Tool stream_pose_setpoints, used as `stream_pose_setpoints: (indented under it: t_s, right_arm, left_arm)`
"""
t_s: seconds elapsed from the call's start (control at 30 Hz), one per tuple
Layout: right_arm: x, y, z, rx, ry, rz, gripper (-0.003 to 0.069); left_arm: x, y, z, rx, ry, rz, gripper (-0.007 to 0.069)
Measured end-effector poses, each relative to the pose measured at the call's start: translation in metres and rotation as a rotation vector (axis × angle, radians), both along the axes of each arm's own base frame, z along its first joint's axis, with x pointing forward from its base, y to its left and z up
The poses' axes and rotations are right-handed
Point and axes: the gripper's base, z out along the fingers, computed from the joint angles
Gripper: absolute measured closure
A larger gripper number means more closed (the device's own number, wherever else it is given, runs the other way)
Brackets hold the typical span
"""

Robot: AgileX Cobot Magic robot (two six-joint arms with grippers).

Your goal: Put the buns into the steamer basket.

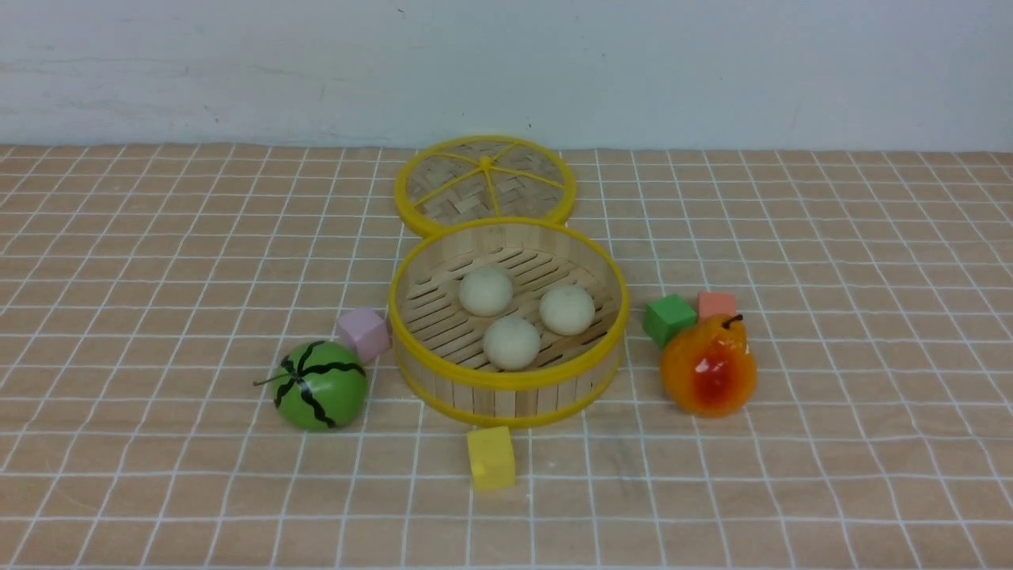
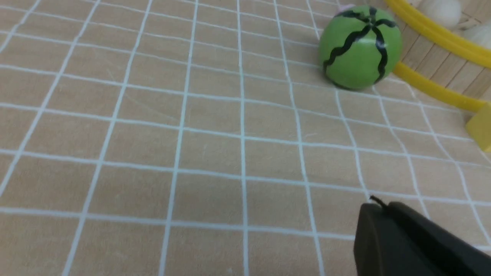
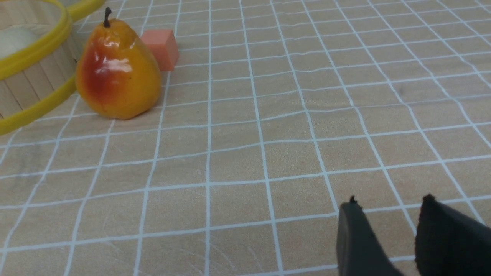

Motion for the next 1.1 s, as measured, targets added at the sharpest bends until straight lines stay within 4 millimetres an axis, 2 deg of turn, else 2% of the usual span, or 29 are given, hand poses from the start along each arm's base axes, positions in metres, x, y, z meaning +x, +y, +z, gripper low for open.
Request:
stream_pose_setpoints:
  t_s: [0.27,0.53,1.1]
  right_arm:
    - [0.0000,0.0000,0.0000,0.000,0.000,0.000,0.0418]
    - [0.0000,0.0000,0.0000,0.000,0.000,0.000,0.0418]
    - [0.0000,0.0000,0.0000,0.000,0.000,0.000,0.0418]
  left_arm:
    - [0.0003,0.0003,0.0009,-0.007,-0.010,0.010,0.0629]
    - [0.0008,0.0048,0.0011,-0.006,-0.012,0.097,0.0624]
    - [0.0008,0.0051,0.0011,0.000,-0.013,0.098,0.0607]
